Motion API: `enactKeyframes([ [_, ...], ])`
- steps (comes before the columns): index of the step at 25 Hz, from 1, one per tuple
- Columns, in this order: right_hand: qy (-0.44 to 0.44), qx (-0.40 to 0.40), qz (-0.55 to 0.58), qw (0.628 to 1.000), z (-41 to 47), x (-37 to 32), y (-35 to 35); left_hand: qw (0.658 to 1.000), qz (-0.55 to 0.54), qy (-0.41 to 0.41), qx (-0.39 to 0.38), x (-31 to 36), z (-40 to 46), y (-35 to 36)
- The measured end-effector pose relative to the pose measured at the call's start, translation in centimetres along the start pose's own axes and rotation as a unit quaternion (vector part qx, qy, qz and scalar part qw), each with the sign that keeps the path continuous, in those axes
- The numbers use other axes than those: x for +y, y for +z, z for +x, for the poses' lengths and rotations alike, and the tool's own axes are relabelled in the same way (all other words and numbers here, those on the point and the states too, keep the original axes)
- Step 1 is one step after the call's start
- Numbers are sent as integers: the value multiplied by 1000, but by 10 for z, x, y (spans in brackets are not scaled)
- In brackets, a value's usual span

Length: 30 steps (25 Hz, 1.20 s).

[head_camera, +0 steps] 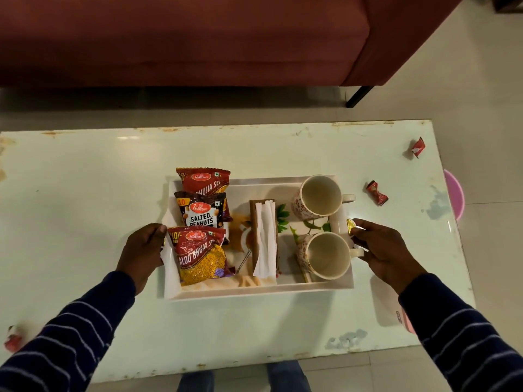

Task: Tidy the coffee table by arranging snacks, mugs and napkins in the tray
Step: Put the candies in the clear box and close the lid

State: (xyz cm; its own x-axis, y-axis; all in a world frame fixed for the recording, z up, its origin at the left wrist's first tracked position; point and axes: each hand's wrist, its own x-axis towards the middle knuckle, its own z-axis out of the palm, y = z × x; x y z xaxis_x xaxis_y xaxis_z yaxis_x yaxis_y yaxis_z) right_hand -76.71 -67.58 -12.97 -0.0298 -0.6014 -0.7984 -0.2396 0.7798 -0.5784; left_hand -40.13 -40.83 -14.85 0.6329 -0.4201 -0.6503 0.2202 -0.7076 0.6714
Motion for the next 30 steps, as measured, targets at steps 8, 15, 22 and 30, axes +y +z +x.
enactKeyframes([
  [8,8,0,-4,1000,15,2,1,1000,11,-2,28,-3,0,8],
  [15,14,19,-5,1000,23,1,3,997,35,27,59,1,-1,15],
  [22,2,41,-13,999,19,1,8,996,17,7,87,5,-8,24],
  [30,-276,190,-196,922,-46,-2,-26,956,5,57,287,-15,-58,41],
])
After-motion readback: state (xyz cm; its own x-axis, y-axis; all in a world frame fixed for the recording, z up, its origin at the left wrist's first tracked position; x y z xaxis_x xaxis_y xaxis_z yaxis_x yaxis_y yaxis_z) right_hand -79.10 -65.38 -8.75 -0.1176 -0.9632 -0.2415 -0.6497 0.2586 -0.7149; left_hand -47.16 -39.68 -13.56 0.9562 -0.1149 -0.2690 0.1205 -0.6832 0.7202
